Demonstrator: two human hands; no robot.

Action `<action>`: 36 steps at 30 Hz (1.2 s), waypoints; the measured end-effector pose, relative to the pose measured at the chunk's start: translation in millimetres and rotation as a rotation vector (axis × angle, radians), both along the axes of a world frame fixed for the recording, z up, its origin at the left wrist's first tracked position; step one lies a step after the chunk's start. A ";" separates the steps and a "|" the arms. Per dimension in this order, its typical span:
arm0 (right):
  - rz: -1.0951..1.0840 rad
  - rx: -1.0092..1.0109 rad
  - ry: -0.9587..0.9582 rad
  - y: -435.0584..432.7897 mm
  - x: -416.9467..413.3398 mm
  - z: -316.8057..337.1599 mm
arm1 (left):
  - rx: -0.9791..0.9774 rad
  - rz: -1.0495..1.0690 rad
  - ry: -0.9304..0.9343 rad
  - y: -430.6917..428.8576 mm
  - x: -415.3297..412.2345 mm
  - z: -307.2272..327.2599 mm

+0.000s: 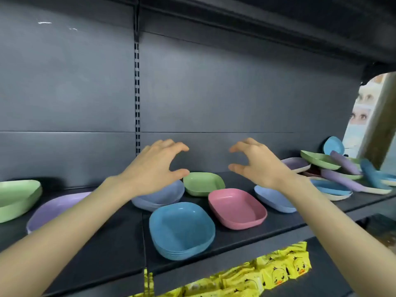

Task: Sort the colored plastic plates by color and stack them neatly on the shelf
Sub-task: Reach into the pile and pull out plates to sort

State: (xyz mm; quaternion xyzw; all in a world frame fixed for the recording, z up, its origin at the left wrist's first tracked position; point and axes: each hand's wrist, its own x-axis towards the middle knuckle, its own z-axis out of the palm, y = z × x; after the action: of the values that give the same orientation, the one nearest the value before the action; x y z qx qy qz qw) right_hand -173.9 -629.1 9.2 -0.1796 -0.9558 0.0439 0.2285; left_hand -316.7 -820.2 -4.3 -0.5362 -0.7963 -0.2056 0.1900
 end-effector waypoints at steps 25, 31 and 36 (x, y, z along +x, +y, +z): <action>-0.091 0.068 -0.087 311.5 149.1 -31.5 | -0.168 -0.132 0.027 339.1 121.2 -24.5; 0.101 -0.010 -0.120 371.4 126.6 -38.5 | -0.259 -0.094 -0.062 382.6 102.1 -37.4; 0.098 -0.053 -0.115 419.7 113.8 -43.8 | -0.296 -0.062 -0.140 416.1 100.1 -43.5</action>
State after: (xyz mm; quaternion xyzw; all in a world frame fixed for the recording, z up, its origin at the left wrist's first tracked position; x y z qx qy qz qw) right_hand -60.1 -209.5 -34.6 -0.1409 -0.9735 0.0699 0.1663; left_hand -216.6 -404.2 -47.8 -0.5669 -0.8123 -0.1289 0.0464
